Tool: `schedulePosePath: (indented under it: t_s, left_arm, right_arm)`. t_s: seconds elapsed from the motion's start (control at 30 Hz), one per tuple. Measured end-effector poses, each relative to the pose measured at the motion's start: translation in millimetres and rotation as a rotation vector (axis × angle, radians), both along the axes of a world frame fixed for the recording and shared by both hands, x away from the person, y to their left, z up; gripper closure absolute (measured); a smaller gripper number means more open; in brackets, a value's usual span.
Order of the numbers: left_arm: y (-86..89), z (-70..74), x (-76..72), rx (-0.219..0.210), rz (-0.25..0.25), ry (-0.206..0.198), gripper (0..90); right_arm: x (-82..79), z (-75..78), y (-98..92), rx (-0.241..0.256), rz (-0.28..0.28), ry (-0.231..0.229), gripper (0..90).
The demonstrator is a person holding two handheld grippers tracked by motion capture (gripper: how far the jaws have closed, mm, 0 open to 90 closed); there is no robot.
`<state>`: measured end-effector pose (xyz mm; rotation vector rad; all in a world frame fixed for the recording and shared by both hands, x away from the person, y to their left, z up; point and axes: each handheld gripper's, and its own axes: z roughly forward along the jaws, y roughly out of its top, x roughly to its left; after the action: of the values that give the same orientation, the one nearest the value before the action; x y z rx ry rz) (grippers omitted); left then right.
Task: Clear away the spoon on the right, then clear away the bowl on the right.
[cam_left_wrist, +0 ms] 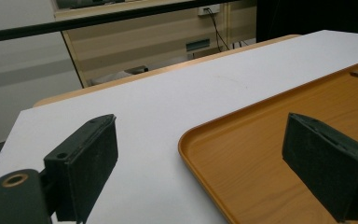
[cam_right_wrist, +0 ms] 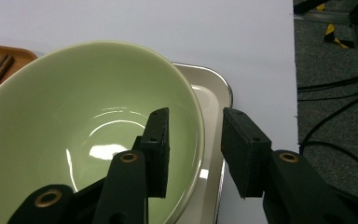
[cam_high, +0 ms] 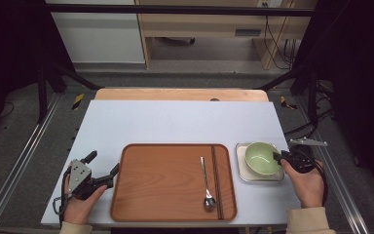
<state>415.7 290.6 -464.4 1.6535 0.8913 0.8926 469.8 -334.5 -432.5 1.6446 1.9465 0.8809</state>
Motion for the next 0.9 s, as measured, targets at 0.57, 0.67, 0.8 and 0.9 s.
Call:
schedulePosePath:
  t_s: [0.57,0.67,0.8,0.9]
  left_arm:
    - [-1.8,-0.1,-0.2,0.0,-0.006,0.001,10.2]
    - [-2.3,-0.4,-0.1,0.001,-0.008,0.001,10.2]
    - [-2.4,-0.4,-0.5,0.0,-0.007,0.001,10.3]
    - [-2.4,-0.6,-0.2,0.003,-0.007,0.002,10.4]
  right_arm:
    - [5.2,-8.7,3.2,0.018,0.011,0.079,71.2]
    - [7.0,-10.7,4.3,0.015,0.018,0.09,73.2]
    - [8.6,-11.6,5.0,0.013,0.008,0.092,76.1]
    - [9.4,-11.8,4.2,0.01,0.003,0.094,78.9]
